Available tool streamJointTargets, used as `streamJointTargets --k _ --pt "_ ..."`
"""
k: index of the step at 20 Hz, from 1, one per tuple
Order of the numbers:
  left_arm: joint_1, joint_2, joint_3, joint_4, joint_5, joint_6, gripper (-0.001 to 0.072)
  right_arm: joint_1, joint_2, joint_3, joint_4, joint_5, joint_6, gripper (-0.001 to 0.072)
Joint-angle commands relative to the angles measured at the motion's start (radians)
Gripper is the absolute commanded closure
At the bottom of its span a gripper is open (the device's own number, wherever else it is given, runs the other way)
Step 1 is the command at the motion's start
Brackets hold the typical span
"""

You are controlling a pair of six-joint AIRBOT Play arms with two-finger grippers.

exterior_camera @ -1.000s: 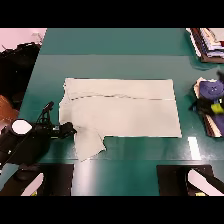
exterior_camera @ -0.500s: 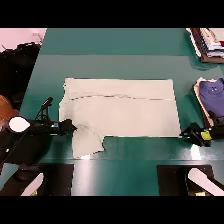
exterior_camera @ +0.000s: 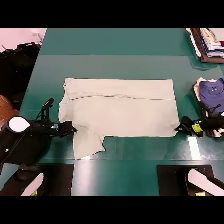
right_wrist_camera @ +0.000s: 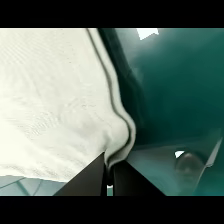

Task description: Fold the shirts.

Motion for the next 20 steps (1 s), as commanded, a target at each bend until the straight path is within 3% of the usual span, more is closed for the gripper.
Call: streamJointTargets --k 1,4,7,9,13,16,20 --pt "0.000 0.051 0.008 0.072 -0.116 -0.031 0.0688 0.031 0.080 0.008 -0.089 0.052 0.003 0.0695" --pt "0.000 0.220 0.007 0.188 -0.266 -0.142 0.0689 0.007 0.210 0.008 -0.188 0.179 0.002 0.0695" --pt "0.000 0.380 0.008 0.142 -0.480 -0.218 0.0687 -0.034 0.348 0.008 -0.246 0.301 0.002 0.0696" --pt "0.000 0.426 0.016 0.097 -0.510 -0.242 0.0687 -0.053 0.428 0.022 -0.242 0.340 0.003 0.0696" --pt "0.000 0.320 0.060 0.100 -0.310 -0.155 0.0687 0.018 0.420 0.142 -0.234 0.311 0.023 0.0696" --pt "0.000 0.086 0.139 0.108 -0.167 -0.028 0.0686 0.111 0.257 0.275 -0.234 0.241 0.023 0.0696" --pt "0.000 -0.231 0.338 0.130 0.001 0.059 0.0685 0.186 -0.034 0.474 -0.217 0.171 0.023 0.0695"
